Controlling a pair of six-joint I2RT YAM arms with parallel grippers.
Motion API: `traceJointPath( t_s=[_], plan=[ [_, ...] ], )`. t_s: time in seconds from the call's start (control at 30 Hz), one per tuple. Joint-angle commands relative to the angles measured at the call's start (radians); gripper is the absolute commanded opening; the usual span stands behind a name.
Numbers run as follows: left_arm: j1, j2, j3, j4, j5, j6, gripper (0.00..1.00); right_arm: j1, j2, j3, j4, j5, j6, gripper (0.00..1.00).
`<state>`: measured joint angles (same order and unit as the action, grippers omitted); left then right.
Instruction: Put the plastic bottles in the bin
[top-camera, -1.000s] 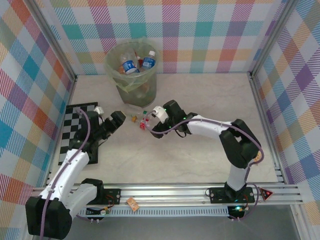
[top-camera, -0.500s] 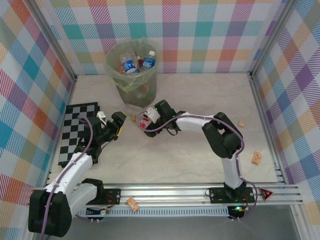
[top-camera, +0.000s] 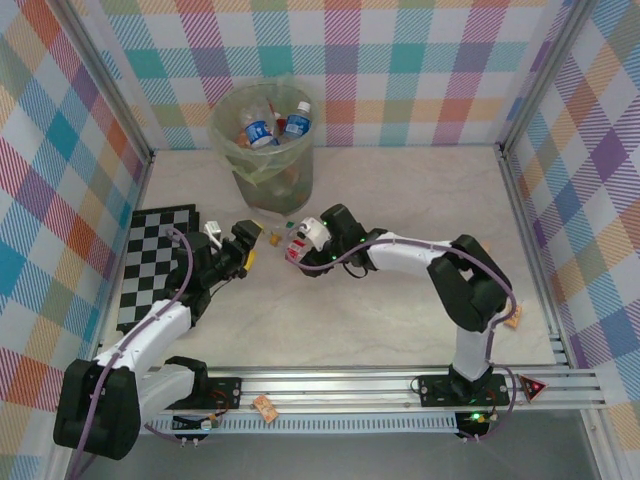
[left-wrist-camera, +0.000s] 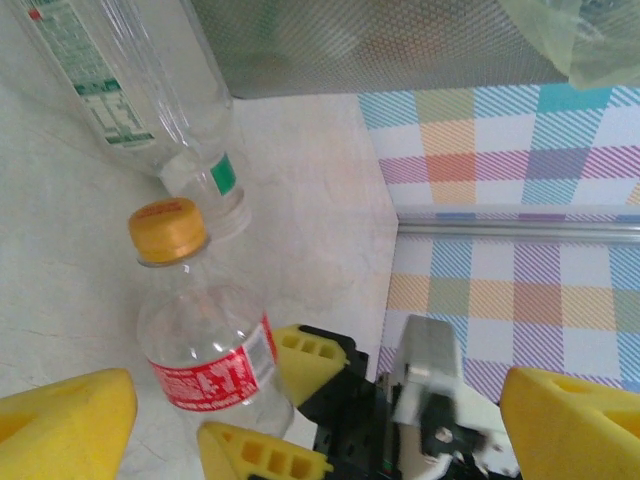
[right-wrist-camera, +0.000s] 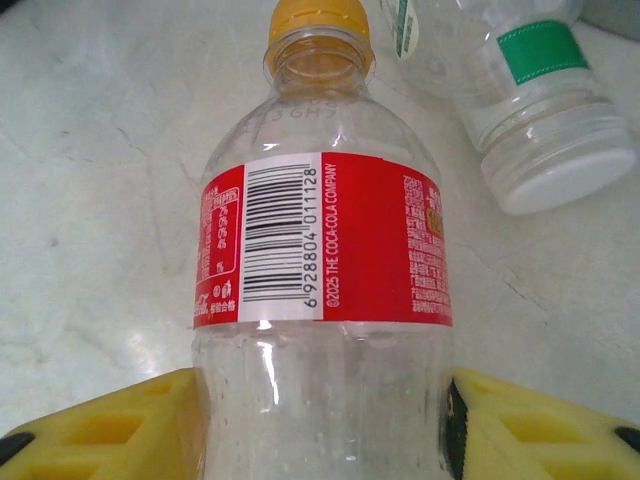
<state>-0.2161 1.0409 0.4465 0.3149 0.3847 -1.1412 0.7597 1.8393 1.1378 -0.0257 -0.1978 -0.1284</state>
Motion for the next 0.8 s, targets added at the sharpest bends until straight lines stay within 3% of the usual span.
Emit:
traceJointPath(
  t_s=[0.0, 0.27, 0.47, 0.77],
  plan=[
    [-0.030, 0.030, -0.017, 0.121, 0.017, -0.054, 0.97, 0.006, -0.090, -0.067, 0.113, -0.040, 0.097, 0.48],
    [-0.111, 0.186, 0.001, 0.352, 0.022, -0.147, 1.00, 0.014, -0.239, -0.248, 0.392, -0.079, 0.287, 0.48],
    [-0.202, 0.293, 0.050, 0.438, -0.011, -0.164, 0.98, 0.035, -0.255, -0.271, 0.462, -0.078, 0.313, 0.48],
    [-0.238, 0.306, 0.089, 0.392, -0.035, -0.150, 0.62, 0.039, -0.239, -0.268, 0.472, -0.054, 0.322, 0.48]
  ],
)
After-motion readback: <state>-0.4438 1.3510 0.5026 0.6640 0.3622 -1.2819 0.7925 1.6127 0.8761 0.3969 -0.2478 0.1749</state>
